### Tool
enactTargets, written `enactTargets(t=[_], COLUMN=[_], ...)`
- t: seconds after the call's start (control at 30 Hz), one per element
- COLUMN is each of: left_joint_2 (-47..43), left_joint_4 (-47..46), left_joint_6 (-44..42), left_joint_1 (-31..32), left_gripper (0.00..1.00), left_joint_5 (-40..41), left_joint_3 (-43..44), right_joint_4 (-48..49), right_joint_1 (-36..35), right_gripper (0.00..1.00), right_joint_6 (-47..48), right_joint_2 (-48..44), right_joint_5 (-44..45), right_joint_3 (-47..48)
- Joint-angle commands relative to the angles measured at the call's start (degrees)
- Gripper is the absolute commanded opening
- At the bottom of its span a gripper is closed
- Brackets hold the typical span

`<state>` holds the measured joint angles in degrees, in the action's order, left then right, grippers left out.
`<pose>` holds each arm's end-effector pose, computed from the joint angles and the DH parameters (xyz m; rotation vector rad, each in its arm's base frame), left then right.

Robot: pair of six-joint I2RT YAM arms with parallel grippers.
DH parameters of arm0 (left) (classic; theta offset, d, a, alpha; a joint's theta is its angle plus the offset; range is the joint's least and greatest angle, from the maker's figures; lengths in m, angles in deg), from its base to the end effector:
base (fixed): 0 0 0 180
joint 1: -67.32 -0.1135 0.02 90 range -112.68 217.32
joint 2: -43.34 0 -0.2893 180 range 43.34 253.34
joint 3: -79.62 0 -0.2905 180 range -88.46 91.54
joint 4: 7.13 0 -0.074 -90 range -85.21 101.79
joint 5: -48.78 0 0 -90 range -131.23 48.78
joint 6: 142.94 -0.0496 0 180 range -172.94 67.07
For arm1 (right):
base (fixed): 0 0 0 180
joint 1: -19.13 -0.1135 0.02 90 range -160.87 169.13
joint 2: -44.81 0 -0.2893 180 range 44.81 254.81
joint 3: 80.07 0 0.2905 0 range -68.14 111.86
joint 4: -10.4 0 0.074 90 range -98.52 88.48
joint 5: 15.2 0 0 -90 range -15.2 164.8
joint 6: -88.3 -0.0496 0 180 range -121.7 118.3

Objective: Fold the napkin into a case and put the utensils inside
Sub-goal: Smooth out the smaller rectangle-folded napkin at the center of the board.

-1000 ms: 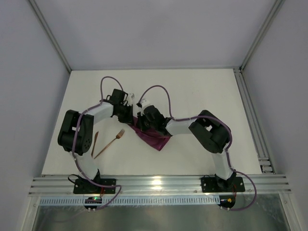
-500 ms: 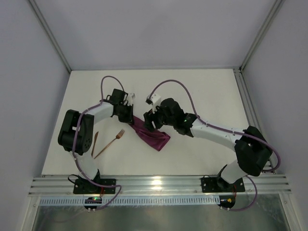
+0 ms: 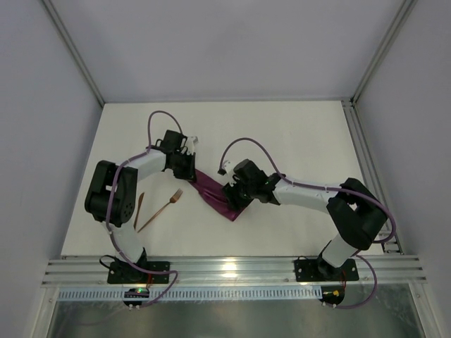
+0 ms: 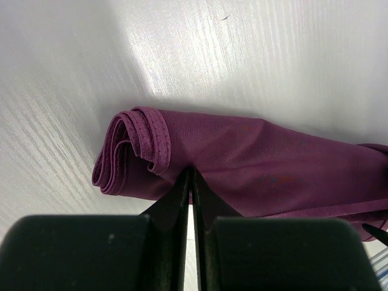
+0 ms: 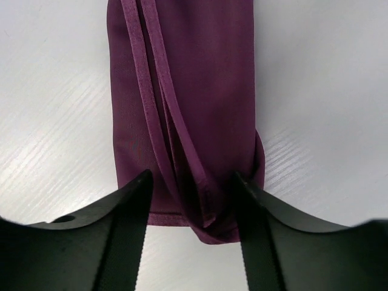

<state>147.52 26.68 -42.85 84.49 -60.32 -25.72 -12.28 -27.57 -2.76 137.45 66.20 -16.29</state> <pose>0.3754 -0.1330 0.1428 0.2749 2.6952 -0.5938 0.2444 0.2702 0.1659 -1.0445 2.3110 0.5323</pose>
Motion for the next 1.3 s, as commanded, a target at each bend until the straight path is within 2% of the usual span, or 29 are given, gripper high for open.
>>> enactTargets(t=[0.0,0.07,0.2,0.27,0.33,0.43,0.6,0.77,0.83,0.9,1.0,1.03,1.1,1.13,1.27], left_joint_2=[0.4,0.1,0.1,0.3,0.3,-0.4,-5.8,-14.7,-18.6,-21.9,-28.7,-30.4,-34.9,-35.5,-37.6], left_joint_4=[0.2,-0.2,-0.2,-0.2,-0.4,-0.7,-1.5,-2.7,-3.7,-5.4,-7.2,-7.1,-6.3,-1.2,4.6], left_joint_6=[-0.7,-0.4,-0.2,0.0,0.3,0.3,-2.4,-5.9,-8.0,-9.7,-17.9,-25.3,-33.2,-43.6,-59.5], left_joint_1=[0.1,0.0,0.1,0.1,0.0,0.0,0.0,0.1,0.1,0.0,0.1,0.2,0.8,0.8,6.3], left_gripper=[0.04,0.04,0.04,0.04,0.04,0.04,0.1,0.26,0.29,0.29,0.29,0.29,0.29,0.34,0.38], left_joint_5=[1.6,1.9,1.7,1.6,1.3,0.4,-1.3,-3.0,-3.9,-8.3,-20.7,-22.3,-29.3,-31.3,-31.1], left_joint_3=[-2.3,-2.4,-2.4,-2.4,-2.5,-3.1,-3.3,-3.8,-4.6,-7.0,-12.2,-13.9,-17.1,-18.5,-21.7], right_joint_4=[1.1,1.0,0.3,-0.6,-2.1,-2.2,0.0,1.5,1.6,2.2,3.6,3.6,3.6,3.8,5.2], right_joint_1=[-1.9,-2.3,-4.7,-6.6,-7.8,-9.3,-8.8,-8.0,-7.9,-7.8,-6.8,-6.7,-6.7,-6.7,-6.0], right_gripper=[0.56,0.45,0.32,0.27,0.14,0.06,0.03,0.03,0.03,0.03,0.03,0.03,0.03,0.03,0.03], right_joint_6=[-0.8,-2.2,-4.3,-4.3,-4.5,-5.0,-5.9,-5.1,-4.7,-4.4,-4.3,-3.8,-3.2,-2.7,-2.4], right_joint_2=[-0.5,-1.1,-2.5,-2.3,-0.8,1.0,2.1,2.9,3.4,3.3,3.1,3.2,3.2,3.2,3.2], right_joint_5=[4.5,7.9,16.0,18.0,19.3,19.9,18.8,17.7,17.7,16.9,14.8,14.7,14.6,14.0,11.3], right_joint_3=[-0.9,-1.3,-1.0,0.0,2.0,2.8,1.1,0.8,1.1,1.0,0.2,0.3,0.4,0.3,-0.4])
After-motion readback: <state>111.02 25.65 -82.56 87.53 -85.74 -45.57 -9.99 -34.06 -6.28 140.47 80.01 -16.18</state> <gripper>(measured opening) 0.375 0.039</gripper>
